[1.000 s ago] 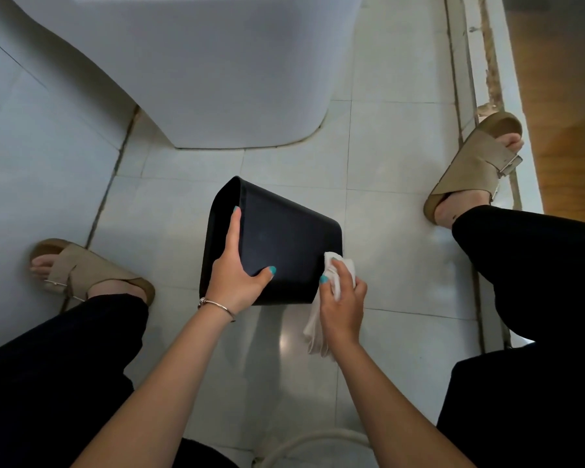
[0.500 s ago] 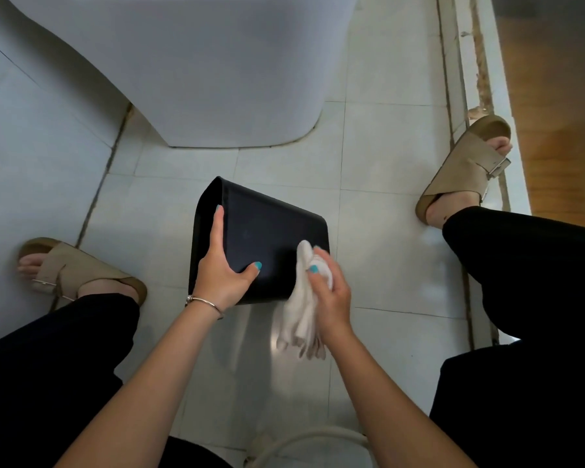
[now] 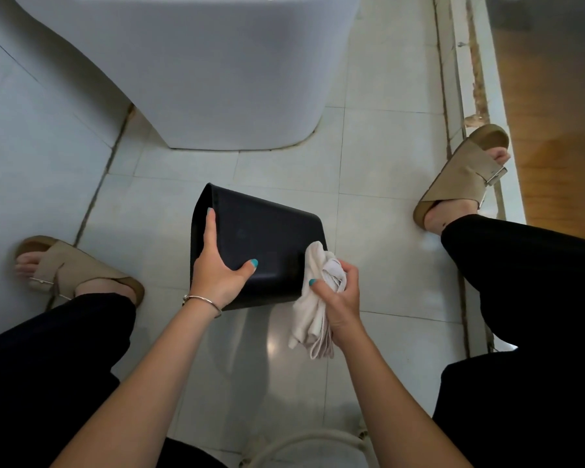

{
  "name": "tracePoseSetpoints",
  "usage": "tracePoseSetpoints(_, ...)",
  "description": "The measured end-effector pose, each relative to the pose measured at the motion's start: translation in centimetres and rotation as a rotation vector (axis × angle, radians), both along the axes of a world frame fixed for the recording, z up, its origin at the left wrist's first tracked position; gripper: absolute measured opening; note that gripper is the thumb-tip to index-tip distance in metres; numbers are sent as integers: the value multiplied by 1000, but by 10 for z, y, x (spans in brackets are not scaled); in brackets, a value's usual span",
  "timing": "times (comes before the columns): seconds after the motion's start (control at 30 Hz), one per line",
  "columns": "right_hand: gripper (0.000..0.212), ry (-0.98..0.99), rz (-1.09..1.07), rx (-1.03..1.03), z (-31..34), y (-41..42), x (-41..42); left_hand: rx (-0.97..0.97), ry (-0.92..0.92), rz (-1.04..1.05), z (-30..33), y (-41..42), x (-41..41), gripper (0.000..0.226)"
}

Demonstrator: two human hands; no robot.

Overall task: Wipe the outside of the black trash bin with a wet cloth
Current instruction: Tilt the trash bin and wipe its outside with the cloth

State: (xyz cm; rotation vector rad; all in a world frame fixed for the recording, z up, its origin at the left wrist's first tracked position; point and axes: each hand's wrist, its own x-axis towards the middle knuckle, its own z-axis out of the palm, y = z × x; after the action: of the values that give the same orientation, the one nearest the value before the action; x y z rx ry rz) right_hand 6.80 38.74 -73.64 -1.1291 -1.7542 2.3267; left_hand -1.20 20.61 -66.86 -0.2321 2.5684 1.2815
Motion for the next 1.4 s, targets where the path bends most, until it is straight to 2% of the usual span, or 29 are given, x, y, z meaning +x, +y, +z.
tracePoseSetpoints(0.13,43,11,-6,8,-3,8,-4,20,-11,37,-2,-2,3,110)
tracePoseSetpoints(0.3,51,36,33,8,-5,16,-11,34,-18,41,-1,1,5,109)
tracePoseSetpoints(0.37,40,32,19,55,-6,17,-14,36,-21,42,1,2,5,109)
tracePoseSetpoints(0.43,33,-10,-26,174,-8,14,-17,28,-13,27,4,4,7,107)
tracePoseSetpoints(0.57,56,-138,-119,404,-6,0,-15,-3,4,-40,7,16,11,106)
tracePoseSetpoints(0.7,68,-266,235,722,-13,-11,-13,8,-1,-48,6,20,10,107)
tracePoseSetpoints(0.93,58,-305,277,680,-13,-16,-26,8,11,-46,7,20,11,107)
tracePoseSetpoints(1.17,58,-152,361,791,-2,-38,-22,12,10,-46,4,20,10,109)
tracePoseSetpoints(1.4,56,-213,388,811,-15,-22,-31,42,22,-20,-1,3,9,108)
